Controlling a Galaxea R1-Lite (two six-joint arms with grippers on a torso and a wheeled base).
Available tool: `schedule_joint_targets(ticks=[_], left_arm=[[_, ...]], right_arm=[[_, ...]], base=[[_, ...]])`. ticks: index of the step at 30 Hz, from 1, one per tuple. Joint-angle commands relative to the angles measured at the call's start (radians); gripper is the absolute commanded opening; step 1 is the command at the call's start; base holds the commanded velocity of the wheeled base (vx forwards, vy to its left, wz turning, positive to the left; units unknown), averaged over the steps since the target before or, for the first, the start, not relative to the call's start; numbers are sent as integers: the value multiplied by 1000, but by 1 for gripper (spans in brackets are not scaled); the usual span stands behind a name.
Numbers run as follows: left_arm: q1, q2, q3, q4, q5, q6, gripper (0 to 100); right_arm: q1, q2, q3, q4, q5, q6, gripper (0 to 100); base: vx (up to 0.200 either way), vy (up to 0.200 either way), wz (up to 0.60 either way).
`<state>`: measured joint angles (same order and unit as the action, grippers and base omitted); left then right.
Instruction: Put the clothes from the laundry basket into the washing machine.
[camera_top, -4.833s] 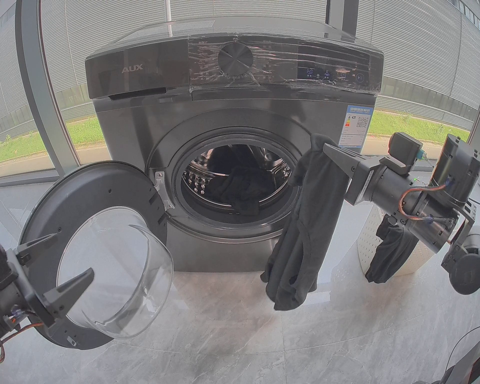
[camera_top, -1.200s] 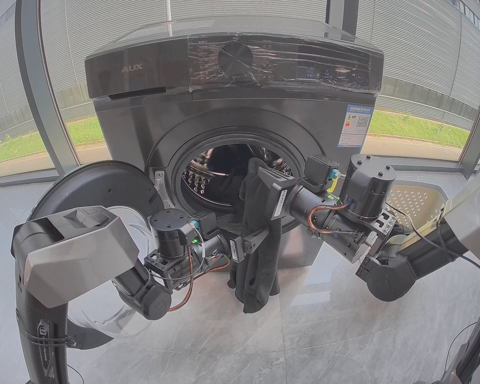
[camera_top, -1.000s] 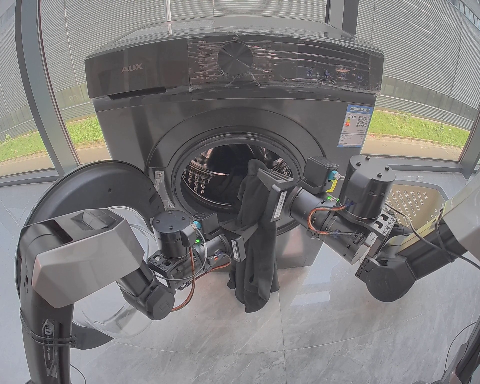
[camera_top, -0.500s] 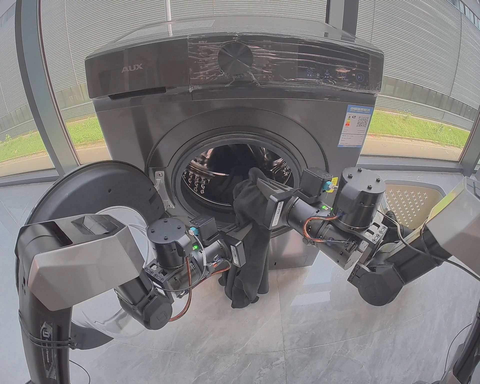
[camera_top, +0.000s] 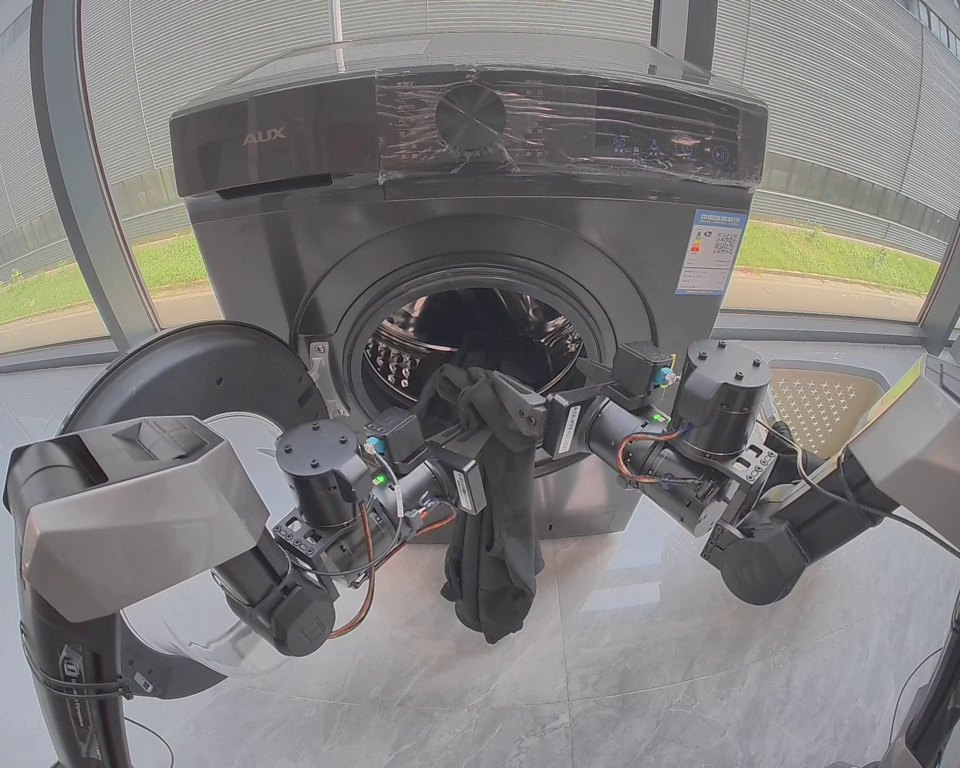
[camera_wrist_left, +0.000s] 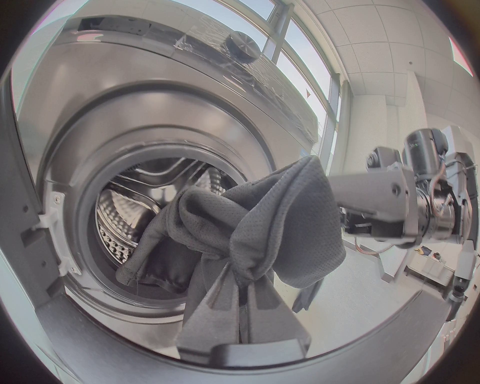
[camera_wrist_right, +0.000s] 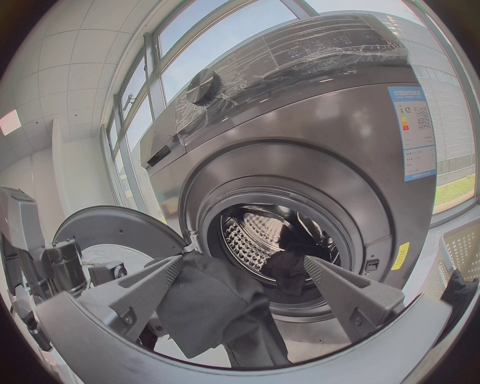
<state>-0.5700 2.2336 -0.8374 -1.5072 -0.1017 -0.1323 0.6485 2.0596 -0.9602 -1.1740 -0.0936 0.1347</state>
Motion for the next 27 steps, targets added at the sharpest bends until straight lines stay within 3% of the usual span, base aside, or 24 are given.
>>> schedule_joint_targets(ticks=[1, 5, 11, 17, 27], left_arm=[[4, -23, -22, 2, 34, 0, 0], [7, -22, -49, 13, 99, 14, 0], [9, -32, -78, 50, 143, 23, 0], [7, -52, -88, 71, 155, 23, 0], [4, -69, -88, 71, 155, 23, 0]], right_arm=[[-13, 1, 8, 8, -23, -1, 100], [-40, 2, 37, 28, -28, -1, 100], [-52, 25, 81, 36, -26, -3, 100], [-40, 91, 141, 34, -6, -38, 100], [0, 203, 138, 20, 18, -66, 100]], base=[[0, 0, 0], [0, 0, 0], [0, 0, 0], [0, 0, 0], [0, 0, 0]])
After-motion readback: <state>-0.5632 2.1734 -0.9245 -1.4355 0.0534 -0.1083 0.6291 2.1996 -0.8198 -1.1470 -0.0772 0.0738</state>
